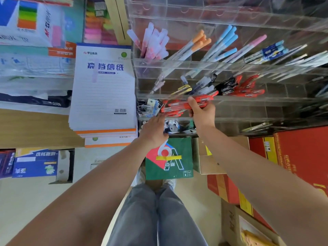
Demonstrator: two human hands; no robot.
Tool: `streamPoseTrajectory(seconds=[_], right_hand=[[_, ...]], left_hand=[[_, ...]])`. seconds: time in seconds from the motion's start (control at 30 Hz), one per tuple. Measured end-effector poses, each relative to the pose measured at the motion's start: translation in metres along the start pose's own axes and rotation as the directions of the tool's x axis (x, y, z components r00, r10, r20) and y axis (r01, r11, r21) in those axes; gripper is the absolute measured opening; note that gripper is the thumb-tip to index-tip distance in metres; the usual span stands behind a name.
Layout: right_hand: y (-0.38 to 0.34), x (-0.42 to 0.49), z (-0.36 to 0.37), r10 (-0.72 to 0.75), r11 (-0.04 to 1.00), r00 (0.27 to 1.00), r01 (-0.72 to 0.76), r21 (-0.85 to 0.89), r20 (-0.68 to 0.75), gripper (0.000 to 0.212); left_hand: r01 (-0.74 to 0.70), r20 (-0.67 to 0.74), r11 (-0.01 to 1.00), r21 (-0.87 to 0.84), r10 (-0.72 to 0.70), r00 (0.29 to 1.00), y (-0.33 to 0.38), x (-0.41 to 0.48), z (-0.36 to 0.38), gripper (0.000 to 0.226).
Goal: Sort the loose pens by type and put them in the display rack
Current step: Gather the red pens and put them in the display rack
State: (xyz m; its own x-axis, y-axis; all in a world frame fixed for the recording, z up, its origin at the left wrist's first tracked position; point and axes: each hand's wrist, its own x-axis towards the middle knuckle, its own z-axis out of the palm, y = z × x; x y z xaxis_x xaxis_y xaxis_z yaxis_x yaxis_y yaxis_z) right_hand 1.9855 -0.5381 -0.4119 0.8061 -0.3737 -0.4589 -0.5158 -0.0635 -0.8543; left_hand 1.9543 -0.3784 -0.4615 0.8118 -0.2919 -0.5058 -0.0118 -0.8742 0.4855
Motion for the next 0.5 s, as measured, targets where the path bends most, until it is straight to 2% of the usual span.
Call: streamPoseTrajectory(seconds=[0.13, 0.4, 0.5], right_hand=[[0.008, 0.005, 0.01, -0.064, 0.998, 0.998, 0.064, 0.007, 0.004, 0.016], [0.015, 0.011, 0.013, -0.187, 0.96, 0.981, 0.195, -0.2, 0.061, 0.027], [0.011, 0.012, 0.004, -0.161, 0.972, 0.986, 0.167, -0.165, 0.048, 0.024]], left_hand=[[-0.039, -0.094, 0.999, 0.004, 0.039, 0.995, -0.006, 0.0, 0.002, 0.064], [-0.074, -0.17, 0.996, -0.057, 0.064, 0.983, -0.011, 0.002, 0.004, 0.046], [-0.082, -0.169, 0.996, -0.038, 0.075, 0.983, -0.011, 0.002, 0.005, 0.045]])
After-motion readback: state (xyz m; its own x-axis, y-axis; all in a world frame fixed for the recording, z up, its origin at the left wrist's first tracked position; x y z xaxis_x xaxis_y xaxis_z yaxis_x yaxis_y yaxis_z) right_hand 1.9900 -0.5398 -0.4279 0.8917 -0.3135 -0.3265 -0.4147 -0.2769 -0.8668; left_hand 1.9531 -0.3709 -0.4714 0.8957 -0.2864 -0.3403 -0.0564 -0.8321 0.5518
